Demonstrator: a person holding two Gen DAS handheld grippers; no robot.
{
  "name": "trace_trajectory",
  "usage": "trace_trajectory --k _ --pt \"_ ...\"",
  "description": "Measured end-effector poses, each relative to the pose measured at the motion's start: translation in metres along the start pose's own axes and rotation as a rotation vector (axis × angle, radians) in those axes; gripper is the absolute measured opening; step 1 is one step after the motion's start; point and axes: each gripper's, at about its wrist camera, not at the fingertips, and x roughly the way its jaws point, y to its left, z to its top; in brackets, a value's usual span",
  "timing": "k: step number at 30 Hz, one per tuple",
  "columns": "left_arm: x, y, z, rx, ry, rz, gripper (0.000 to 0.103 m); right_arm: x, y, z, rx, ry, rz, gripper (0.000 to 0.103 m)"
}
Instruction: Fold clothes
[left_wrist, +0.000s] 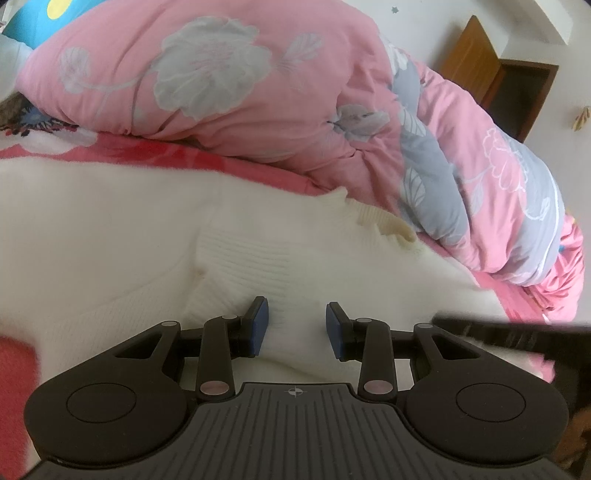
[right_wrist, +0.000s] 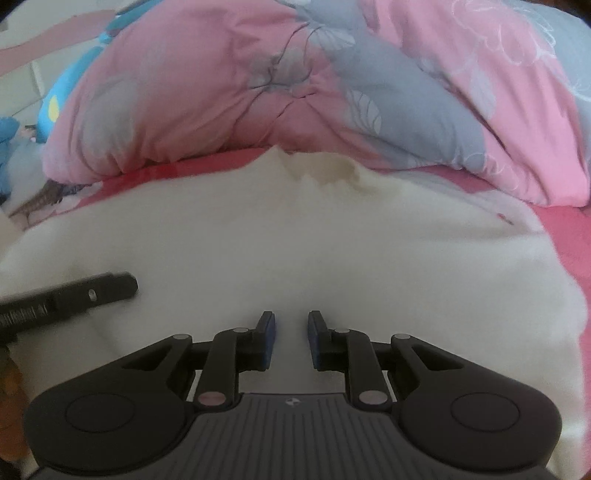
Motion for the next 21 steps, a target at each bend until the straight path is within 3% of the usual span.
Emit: trace_trajectory --k 3,5,8,11,13,14,16,18,21 --pt "0.0 0.0 0.0 -0.004 -0.001 -0.002 0.035 -0.002 -0.019 0.011 0.034 -0.053 -0.064 0.02" --pt "0.0 0.001 0.0 -0.005 -0.001 -0.003 0.035 0.013 -0.046 0.011 0.075 -0.035 -0.126 0.02" --pt "0.0 0.001 0.0 -0.005 -0.001 -0.003 0.035 0.02 -0.081 0.01 0.177 -0.029 -0.067 0.015" --pt "0.0 0.001 -0.001 -0.005 -0.002 -0.002 0.035 0.005 -0.093 0.018 0.176 -0.09 -0.114 0.018" --pt "0.0 0.001 -0.001 -0.006 -0.001 -0.003 0.035 0.01 -0.115 0.022 0.218 -0.076 -0.15 0.017" --pt "0.0 0.001 -0.001 -0.006 -0.001 -0.003 0.035 0.015 -0.13 0.023 0.258 -0.056 -0.164 0.015" --pt "0.0 0.001 0.0 -0.007 -0.001 -0.003 0.035 0.018 -0.167 0.024 0.389 -0.064 -0.085 0.004" --pt "0.0 0.001 0.0 -0.006 -0.001 -0.003 0.035 0.013 -0.2 0.024 0.55 -0.095 -0.017 0.004" --pt "0.0 0.001 0.0 -0.007 -0.001 -0.003 0.035 0.007 -0.228 0.019 0.674 -0.134 -0.043 0.005"
